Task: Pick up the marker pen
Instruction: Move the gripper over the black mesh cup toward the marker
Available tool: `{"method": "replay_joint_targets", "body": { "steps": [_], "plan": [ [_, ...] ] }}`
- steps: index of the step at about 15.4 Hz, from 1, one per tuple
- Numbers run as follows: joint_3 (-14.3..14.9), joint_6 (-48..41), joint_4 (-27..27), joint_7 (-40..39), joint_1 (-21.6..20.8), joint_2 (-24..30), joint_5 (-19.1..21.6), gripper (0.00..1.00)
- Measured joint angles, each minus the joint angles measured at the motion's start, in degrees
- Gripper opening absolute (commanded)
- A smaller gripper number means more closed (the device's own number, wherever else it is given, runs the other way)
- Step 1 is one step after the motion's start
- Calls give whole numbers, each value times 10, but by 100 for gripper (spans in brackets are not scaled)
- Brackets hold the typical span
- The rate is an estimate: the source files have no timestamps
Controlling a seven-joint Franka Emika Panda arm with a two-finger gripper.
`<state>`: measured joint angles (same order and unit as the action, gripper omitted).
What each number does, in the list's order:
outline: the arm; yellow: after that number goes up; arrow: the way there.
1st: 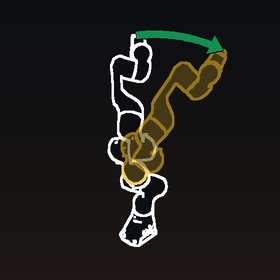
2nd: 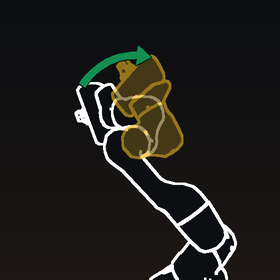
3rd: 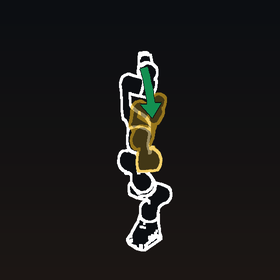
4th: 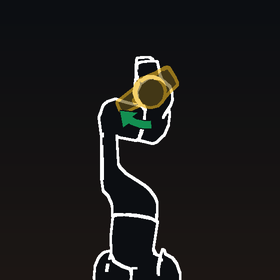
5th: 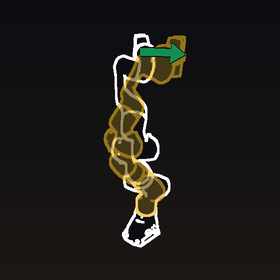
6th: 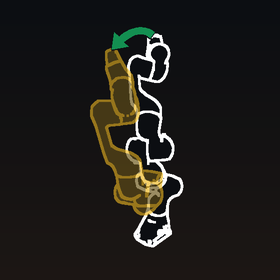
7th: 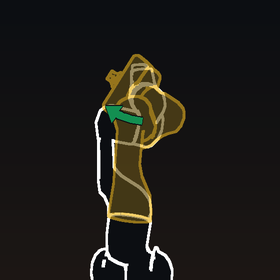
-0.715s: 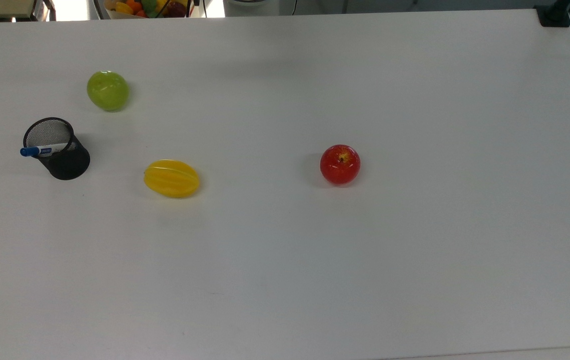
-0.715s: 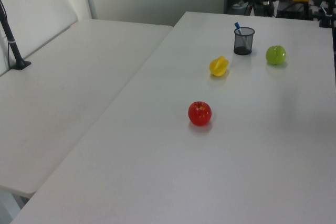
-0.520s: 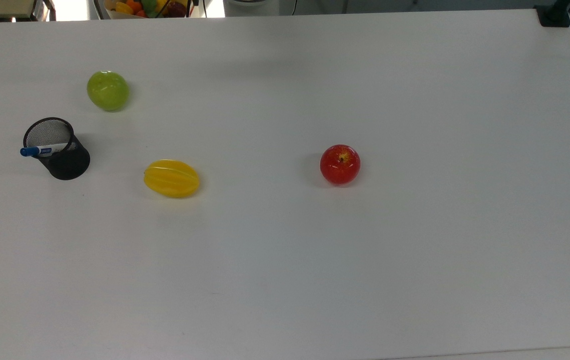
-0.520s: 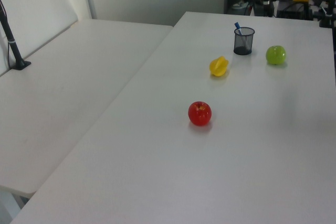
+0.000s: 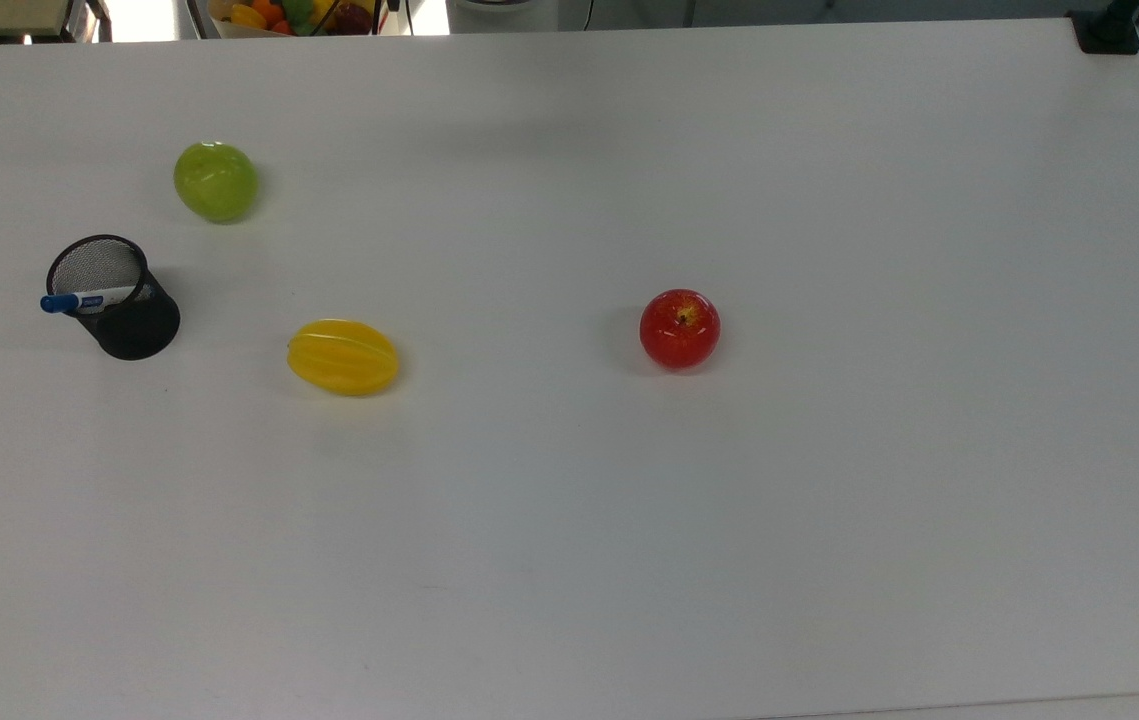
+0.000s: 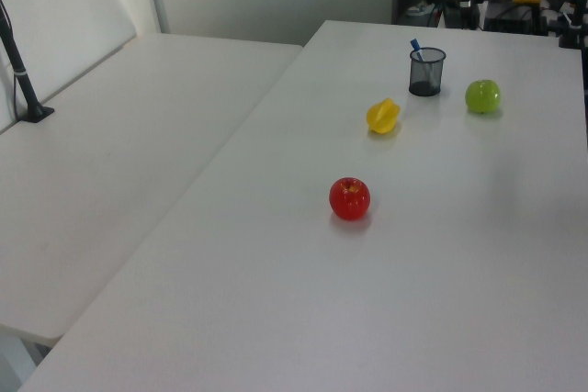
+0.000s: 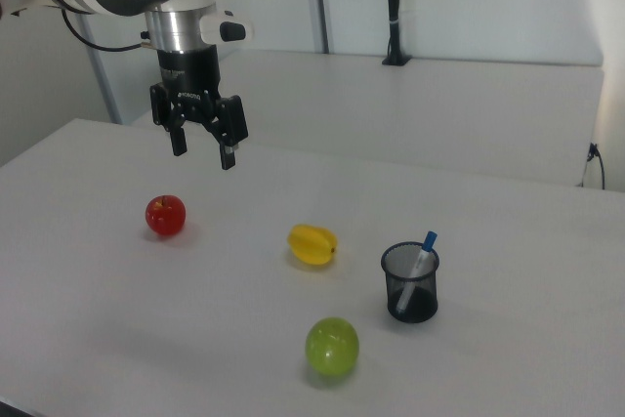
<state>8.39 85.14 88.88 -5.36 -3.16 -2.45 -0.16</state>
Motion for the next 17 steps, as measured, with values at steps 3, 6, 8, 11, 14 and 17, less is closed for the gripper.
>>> {"method": "replay_joint_targets", "body": {
  "steps": [3,6,8,11,14,17],
  "plan": [
    [8,6,-6,0,2,-1,13,100],
    [21,22,-12,1,7,-2,34,100],
    [40,64,-12,1,8,-5,54,100],
    [78,154,-12,1,10,-20,67,100],
    [109,231,-12,1,14,-40,69,100],
    [128,288,-11,1,19,-68,69,100]
  ]
}}
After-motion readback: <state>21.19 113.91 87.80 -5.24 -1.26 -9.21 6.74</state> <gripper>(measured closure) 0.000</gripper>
